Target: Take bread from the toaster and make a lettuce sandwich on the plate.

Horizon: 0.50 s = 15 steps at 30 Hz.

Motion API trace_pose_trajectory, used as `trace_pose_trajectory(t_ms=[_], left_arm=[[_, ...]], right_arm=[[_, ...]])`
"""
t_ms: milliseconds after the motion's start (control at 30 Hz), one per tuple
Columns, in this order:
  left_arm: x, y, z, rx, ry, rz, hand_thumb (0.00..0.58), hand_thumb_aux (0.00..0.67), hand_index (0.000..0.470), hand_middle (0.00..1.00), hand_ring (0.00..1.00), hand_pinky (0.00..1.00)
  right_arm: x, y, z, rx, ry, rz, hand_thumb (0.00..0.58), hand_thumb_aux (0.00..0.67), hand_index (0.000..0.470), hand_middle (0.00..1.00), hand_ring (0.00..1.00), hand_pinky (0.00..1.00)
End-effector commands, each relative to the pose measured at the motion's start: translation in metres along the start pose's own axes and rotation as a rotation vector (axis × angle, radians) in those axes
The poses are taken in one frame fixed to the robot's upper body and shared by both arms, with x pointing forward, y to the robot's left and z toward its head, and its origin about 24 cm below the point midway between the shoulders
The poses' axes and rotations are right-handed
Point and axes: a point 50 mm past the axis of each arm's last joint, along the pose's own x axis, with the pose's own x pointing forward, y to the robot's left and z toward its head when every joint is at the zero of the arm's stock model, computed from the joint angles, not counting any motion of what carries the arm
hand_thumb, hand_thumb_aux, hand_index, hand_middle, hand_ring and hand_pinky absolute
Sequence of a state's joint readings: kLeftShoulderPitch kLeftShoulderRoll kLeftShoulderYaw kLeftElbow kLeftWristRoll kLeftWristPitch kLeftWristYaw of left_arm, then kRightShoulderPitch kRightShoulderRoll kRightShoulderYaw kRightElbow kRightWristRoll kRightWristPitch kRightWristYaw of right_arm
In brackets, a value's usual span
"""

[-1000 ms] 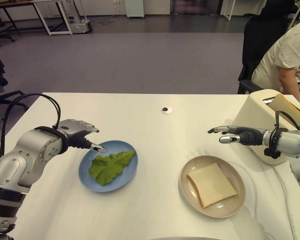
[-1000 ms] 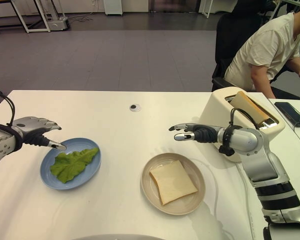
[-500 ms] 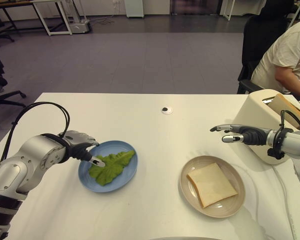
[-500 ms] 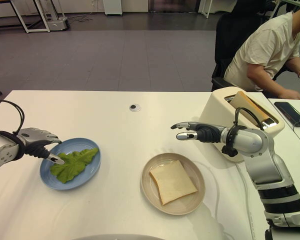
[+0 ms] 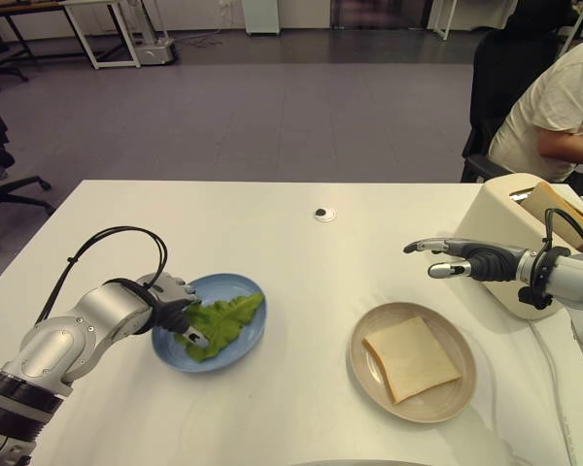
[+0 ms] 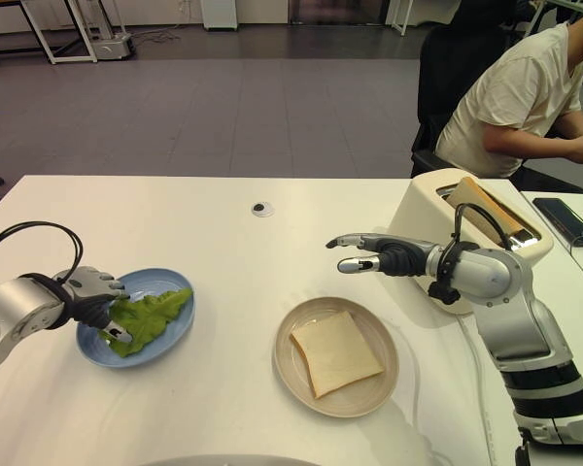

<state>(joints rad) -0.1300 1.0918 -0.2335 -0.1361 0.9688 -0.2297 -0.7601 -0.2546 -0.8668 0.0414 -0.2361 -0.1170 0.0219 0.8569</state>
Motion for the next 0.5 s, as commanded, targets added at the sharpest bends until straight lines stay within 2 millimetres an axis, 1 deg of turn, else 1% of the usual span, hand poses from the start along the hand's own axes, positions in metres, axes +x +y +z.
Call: trace_pose_trajectory(t_ms=[33,100,300,400,500], left_arm=[[0.013,-0.010,0.018,-0.042,-0.079,-0.039,0.580,0.670,0.470,0.00,0.00,0.00],[0.015,-0.014,0.022,-0.064,-0.089,-0.053,0.580,0.670,0.470,0.00,0.00,0.00],[0.021,-0.012,0.029,-0.084,-0.136,-0.017,0.580,0.670,0.470,0.00,0.00,0.00],[0.019,0.002,0.025,-0.082,-0.148,0.040,0.580,0.670,0.470,0.00,0.00,0.00],[0.014,0.011,0.022,-0.125,-0.180,0.087,0.580,0.670,0.470,0.00,0.00,0.00]], right_arm=[[0.000,-0.002,0.005,-0.020,-0.010,0.007,0.000,0.000,0.000,0.00,0.00,0.00],[0.001,-0.002,0.007,-0.030,-0.014,0.013,0.000,0.000,0.000,0.00,0.00,0.00],[-0.001,0.000,0.007,-0.041,0.002,0.022,0.000,0.000,0.000,0.00,0.00,0.00],[-0.004,0.000,0.005,-0.033,0.016,0.012,0.000,0.000,0.000,0.00,0.00,0.00],[-0.004,0.000,0.004,-0.027,0.020,0.004,0.000,0.000,0.000,0.00,0.00,0.00]])
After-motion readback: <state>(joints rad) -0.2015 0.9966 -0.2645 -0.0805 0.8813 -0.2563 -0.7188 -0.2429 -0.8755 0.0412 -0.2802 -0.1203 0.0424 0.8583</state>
